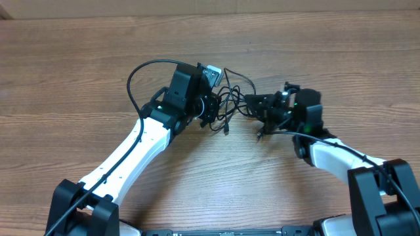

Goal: Untangle cables

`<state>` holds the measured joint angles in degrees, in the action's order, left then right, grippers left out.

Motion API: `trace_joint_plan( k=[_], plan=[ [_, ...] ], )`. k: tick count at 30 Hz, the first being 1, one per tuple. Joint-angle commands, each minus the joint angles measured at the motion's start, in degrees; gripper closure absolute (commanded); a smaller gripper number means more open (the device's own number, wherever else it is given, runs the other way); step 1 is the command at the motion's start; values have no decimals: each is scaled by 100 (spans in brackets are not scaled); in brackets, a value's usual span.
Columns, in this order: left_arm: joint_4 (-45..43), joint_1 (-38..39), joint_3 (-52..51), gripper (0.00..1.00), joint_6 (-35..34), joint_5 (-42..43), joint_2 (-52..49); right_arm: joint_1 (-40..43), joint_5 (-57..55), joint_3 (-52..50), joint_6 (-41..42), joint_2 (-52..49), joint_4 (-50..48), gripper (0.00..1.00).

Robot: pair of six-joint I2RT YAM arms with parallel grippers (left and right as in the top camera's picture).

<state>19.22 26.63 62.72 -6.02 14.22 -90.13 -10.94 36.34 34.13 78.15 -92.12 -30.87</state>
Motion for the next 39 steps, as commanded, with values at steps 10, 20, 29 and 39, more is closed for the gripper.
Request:
trace_joint_plan(
  k=[10, 20, 29, 39],
  plan=[
    [-70, 2, 0, 96, -48, -55, -52, 205, 1088, 35, -39, 59, -50, 96],
    [-214, 2, 0, 96, -46, 267, -52, -651, 107, 35, -37, 59, -28, 41],
    [-214, 4, 0, 96, -46, 389, -52, -1416, -1224, 35, -17, 59, -24, 51],
    [-236, 4, 0, 96, -42, 597, -52, -1462, -1849, 35, -17, 59, 236, 62]
  ],
)
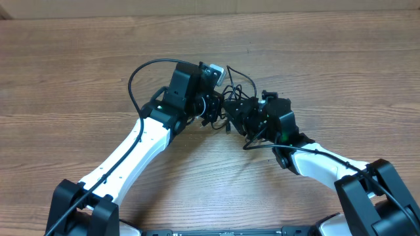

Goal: Untangle cables

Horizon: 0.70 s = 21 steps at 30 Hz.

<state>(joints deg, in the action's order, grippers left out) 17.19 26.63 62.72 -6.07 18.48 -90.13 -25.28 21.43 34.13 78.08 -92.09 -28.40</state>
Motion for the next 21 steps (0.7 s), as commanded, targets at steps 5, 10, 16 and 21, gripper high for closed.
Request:
trace_joint_plan(
  k=[5, 10, 16, 21],
  plan=[
    [-52, 7, 0, 96, -39, 214, -52, -39, -490, 35, -9, 57, -17, 62],
    [-181, 7, 0, 96, -42, 592, -52, -114, -527, 35, -11, 57, -15, 64],
    [-291, 20, 0, 96, -42, 968, -52, -146, -643, 35, -9, 57, -17, 65],
    [-293, 155, 0, 96, -39, 966, -52, -144, -643, 35, -7, 57, -26, 66]
  ],
)
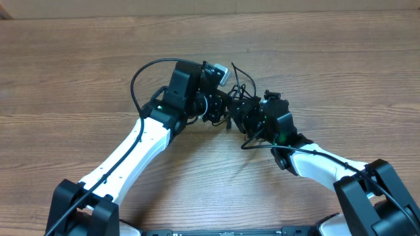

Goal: Untangle cables

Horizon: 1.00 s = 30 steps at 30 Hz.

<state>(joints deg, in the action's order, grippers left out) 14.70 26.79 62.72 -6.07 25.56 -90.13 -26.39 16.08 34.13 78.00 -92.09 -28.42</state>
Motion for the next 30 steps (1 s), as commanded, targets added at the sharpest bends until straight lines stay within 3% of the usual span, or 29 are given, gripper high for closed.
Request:
trace_joint_plan(
  k=[1, 12, 27, 30],
  plan=[
    [-42, 184, 0, 96, -39, 258, -52, -33, -107, 35, 4, 57, -39, 66],
    [-87, 476, 0, 96, -35, 216, -52, -33, -107, 35, 17, 57, -358, 72],
    [-177, 474, 0, 96, -39, 109, -52, -33, 37, 35, 146, 57, -361, 72],
    [-170, 476, 0, 96, -39, 114, -52, -33, -107, 35, 146, 57, -361, 76]
  ],
)
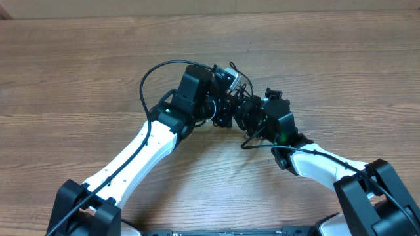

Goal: Untangle cables

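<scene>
A tangle of thin black cables is bunched between my two grippers at mid-table. My left gripper reaches in from the left, its fingers buried in the tangle and seemingly shut on it. My right gripper comes in from the right, almost touching the left one, and also looks shut on a strand. One loose cable end trails from the right gripper onto the wood. Both sets of fingertips are largely hidden by cables and wrist bodies.
The wooden table lies all around the tangle. The left arm's own black supply cable arcs out to the left of its wrist. The arm bases sit at the near edge.
My left gripper has moved right and slightly away from me, and the tangle went with it. It now sits closer against the right gripper. The right arm has hardly moved.
At first the grippers stood apart with the tangle stretched between them. Then the right gripper had moved left up to the tangle, its loose cable end coming along. The left gripper then shifted right twice, leaving both grippers packed together around the bunched cables.
</scene>
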`<state>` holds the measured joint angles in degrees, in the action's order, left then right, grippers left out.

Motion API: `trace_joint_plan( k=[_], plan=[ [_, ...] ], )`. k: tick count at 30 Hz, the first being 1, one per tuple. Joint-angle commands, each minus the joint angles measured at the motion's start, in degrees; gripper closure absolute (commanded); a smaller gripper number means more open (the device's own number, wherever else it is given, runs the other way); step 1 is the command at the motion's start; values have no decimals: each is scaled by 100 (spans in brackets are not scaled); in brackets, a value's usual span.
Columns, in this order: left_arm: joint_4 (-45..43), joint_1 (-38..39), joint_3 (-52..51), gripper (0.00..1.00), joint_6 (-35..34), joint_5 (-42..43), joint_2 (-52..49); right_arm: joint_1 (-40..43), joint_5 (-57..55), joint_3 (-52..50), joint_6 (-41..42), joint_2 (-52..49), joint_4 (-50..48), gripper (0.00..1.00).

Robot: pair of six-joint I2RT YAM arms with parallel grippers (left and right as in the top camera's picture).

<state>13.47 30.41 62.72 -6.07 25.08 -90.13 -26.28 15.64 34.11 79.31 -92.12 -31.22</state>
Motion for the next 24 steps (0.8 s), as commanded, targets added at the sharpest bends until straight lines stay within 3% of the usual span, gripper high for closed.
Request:
trace_joint_plan(
  k=[1, 5, 18, 24],
  plan=[
    [-48, 114, 0, 96, -39, 166, -52, -44, -81, 37, 15, 59, -81, 81],
    [-50, 114, 0, 96, -37, 179, -52, -44, -107, 37, 15, 59, -79, 96],
    [-15, 111, 0, 96, 103, 98, -52, -20, 15, 37, 15, 59, 579, 96],
    [297, 109, 0, 96, 118, -684, -52, 264, 564, 37, 15, 61, 579, 96]
  ],
)
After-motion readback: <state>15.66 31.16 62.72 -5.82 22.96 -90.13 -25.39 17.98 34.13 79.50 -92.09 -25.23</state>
